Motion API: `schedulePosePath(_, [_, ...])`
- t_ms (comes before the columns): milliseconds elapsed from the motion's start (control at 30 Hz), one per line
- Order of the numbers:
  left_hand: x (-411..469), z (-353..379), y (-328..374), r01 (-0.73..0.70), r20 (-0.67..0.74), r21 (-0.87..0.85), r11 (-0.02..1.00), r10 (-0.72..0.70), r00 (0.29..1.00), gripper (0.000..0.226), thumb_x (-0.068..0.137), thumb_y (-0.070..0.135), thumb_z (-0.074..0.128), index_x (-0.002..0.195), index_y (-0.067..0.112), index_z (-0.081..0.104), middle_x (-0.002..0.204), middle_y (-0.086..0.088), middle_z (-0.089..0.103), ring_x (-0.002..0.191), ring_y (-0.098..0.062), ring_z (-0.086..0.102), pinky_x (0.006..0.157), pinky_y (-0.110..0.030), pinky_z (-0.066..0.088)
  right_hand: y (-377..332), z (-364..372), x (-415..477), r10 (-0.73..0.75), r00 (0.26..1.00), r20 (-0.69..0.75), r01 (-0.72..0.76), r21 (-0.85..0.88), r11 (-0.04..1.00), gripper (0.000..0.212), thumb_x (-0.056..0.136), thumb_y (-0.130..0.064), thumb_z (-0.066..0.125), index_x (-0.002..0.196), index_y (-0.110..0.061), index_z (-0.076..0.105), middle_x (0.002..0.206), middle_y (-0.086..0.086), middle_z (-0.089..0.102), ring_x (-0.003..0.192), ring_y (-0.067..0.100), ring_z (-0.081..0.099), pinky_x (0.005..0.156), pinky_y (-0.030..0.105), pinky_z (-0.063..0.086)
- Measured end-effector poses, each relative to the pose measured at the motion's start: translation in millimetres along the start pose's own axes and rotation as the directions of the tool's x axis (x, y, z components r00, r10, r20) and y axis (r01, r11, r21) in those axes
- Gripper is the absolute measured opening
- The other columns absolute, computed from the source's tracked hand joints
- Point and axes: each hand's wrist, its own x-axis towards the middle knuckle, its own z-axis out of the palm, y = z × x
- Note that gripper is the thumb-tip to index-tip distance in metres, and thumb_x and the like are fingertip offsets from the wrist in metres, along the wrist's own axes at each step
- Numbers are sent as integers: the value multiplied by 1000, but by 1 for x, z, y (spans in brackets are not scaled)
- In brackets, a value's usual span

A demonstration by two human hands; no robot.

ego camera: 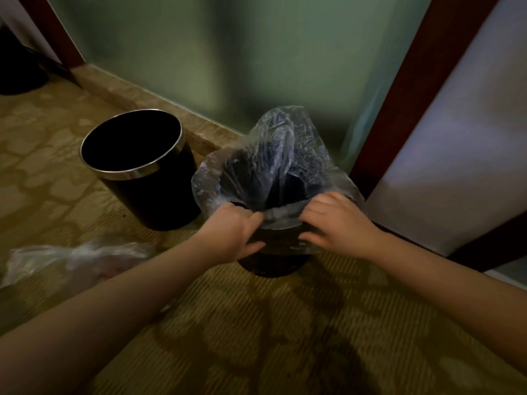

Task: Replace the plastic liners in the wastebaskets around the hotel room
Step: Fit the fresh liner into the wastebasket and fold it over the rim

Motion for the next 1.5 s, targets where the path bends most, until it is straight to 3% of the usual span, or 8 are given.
schedulePosePath(267, [10, -6, -20, -11, 161, 34, 999, 5, 987, 44, 85, 61, 53, 97, 19, 59, 88, 2, 60, 90, -19, 58, 82, -31, 37, 20, -12, 5, 55, 990, 133, -54, -11, 998, 30, 79, -46, 60, 92, -20, 66, 88, -3, 67, 94, 22, 62, 94, 41, 43])
schedulePosePath(433, [9, -22, -29, -42, -218, -366, 930, -42, 975, 37, 85, 49, 50, 80, 13, 57, 79, 1, 51, 74, -16, 49, 65, -29, 41, 6, -31, 15, 143, 980, -140, -104, 252, 962, 30, 92, -32, 45, 102, -13, 67, 89, 0, 65, 89, 19, 57, 76, 36, 47])
schedulePosePath(533, [22, -27, -26, 109, -251, -468, 877, -250, 935, 13, 88, 21, 58, 85, 9, 59, 87, -4, 53, 83, -20, 51, 74, -33, 44, -8, -35, 36, 349, 919, -180, -246, 430, 868, 34, 97, -18, 48, 129, -11, 57, 117, 4, 65, 112, 19, 56, 92, 31, 43])
schedulePosePath(800, [61, -27, -33, 440, -99, -170, 882, -460, 883, 46, 88, 35, 52, 127, 10, 47, 141, -11, 34, 132, -31, 28, 101, -44, 35, 2, -17, 99, 541, 840, 42, -541, 146, 829, 77, 94, -29, 52, 155, -16, 7, 163, 4, 10, 150, 21, 8, 122, 46, 9])
schedulePosePath(1033, [97, -26, -50, 486, -191, -213, 848, -524, 830, 41, 87, 25, 50, 125, 9, 48, 140, -11, 37, 131, -31, 30, 101, -45, 32, 22, -12, 136, 557, 814, -163, -534, 166, 829, 66, 88, -23, 55, 149, -19, 30, 152, 2, 36, 140, 24, 31, 116, 43, 24])
schedulePosePath(1233, [111, -12, -79, 611, 86, -425, 667, -643, 761, 55, 90, 37, 53, 138, 14, 38, 141, -10, 41, 130, -32, 37, 103, -43, 35, 52, -4, 152, 647, 744, 167, -668, 218, 712, 76, 88, -32, 58, 153, -28, 17, 140, 11, 51, 129, 33, 46, 105, 44, 39])
schedulePosePath(1300, [110, -6, -86, 641, 220, -547, 539, -646, 731, 56, 90, 36, 58, 137, 9, 41, 135, -16, 51, 123, -34, 47, 97, -36, 39, 58, 3, 151, 635, 724, 270, -689, 252, 679, 72, 88, -33, 59, 150, -29, 23, 138, 8, 53, 125, 32, 50, 99, 41, 44])
schedulePosePath(1500, [93, 7, -94, 725, 343, -469, 504, -653, 675, 54, 87, 41, 64, 125, 5, 50, 124, -16, 57, 113, -33, 53, 79, -31, 40, 76, 9, 130, 666, 660, 348, -751, 298, 589, 39, 84, -38, 64, 116, -18, 54, 114, 5, 61, 95, 25, 59, 78, 35, 51])
